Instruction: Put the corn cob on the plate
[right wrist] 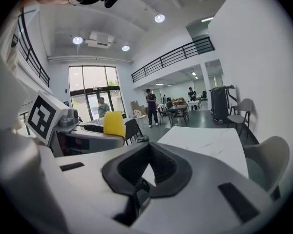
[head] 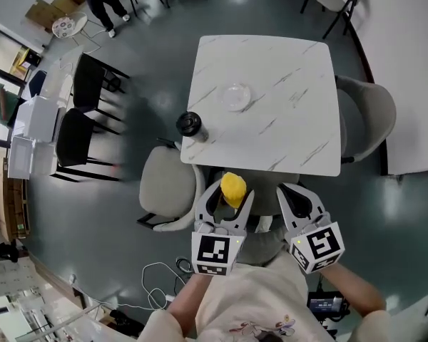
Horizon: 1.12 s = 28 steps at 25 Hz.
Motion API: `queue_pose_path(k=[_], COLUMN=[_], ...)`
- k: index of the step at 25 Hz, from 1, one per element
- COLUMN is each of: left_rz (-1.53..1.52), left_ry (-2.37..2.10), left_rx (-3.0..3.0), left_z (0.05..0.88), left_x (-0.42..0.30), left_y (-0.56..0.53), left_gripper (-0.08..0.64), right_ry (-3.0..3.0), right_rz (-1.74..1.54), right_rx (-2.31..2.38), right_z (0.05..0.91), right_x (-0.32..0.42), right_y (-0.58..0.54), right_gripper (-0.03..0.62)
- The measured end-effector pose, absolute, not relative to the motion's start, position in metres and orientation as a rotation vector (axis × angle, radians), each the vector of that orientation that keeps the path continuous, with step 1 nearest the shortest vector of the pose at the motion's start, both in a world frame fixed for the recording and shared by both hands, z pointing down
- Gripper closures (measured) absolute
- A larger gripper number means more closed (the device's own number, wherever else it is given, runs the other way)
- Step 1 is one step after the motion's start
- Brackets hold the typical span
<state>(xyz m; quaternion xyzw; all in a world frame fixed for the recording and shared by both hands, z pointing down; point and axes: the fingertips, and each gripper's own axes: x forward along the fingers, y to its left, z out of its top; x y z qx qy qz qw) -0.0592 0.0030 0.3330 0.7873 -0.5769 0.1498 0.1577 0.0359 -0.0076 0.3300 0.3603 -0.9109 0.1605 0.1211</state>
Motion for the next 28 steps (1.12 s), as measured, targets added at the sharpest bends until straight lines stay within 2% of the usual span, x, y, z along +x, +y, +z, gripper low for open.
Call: queue_pose_path(k=[7,28], left_rz=[0.469,0.627], left_ry=[-1.608,-1.553], left_rx=[2.256,2.187], left_z=[0.361,0.482], left_x=[-0.080,-0.108], left_y=[-0.061,-0.213], left_gripper=[0.302,0.304], right_ry=[-2.693,-2.599], right_rz=[0.321,0.365], right_rx=[1.025,1.150], right_z=[0.343,0.463], right_x=[-0.003,-0.036], right_y=[-0.059,-0.183], right_gripper=[0.591,0.591])
